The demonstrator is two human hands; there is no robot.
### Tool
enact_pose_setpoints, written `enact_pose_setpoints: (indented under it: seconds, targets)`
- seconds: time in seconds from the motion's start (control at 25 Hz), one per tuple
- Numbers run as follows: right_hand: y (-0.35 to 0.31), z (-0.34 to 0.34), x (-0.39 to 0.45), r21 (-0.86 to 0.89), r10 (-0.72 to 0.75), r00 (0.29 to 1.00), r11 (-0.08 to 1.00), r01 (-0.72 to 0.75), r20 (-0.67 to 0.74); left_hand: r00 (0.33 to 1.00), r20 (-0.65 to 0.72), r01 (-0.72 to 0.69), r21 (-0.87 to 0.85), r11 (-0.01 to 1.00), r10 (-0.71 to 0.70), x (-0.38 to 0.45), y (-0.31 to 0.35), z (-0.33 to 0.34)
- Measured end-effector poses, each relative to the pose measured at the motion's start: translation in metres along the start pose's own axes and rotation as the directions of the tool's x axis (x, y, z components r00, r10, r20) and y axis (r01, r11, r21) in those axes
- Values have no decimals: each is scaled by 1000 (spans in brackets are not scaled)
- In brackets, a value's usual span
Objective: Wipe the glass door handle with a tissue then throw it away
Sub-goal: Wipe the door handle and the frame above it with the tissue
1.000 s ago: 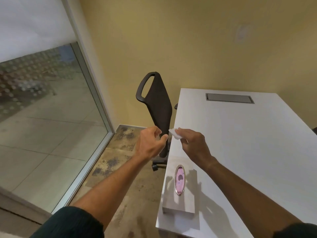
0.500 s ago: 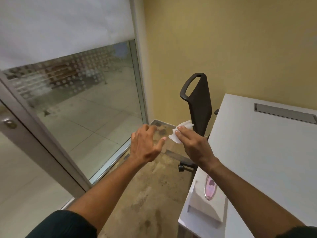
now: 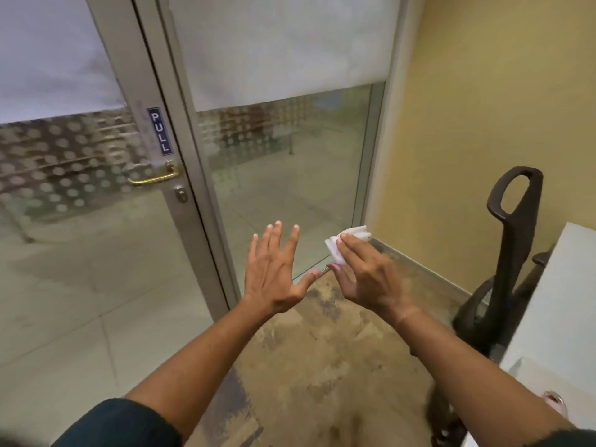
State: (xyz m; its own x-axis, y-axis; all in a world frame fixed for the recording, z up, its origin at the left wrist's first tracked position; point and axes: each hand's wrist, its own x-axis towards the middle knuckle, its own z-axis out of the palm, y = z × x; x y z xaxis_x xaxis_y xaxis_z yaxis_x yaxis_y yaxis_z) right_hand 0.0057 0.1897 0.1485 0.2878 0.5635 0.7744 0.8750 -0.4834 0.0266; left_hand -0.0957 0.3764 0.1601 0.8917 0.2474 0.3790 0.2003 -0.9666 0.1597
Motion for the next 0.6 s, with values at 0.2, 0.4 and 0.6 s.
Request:
enact_pose_setpoints:
  seconds: [0.2,0.4,0.6]
  targets:
    - [-65,74,57,55,-103,992,993,107,-70,996,-50,79,99,992,-74,-10,-104,-24]
    - [-123,134,111,136,-180,979,972,191,-91,977,-102,200,151,968,-186,-25,-186,-43]
    - [-159,193,164,226,-205,968,945,235,-146,946,-132,317,203,927,-295,-24,-255,-48]
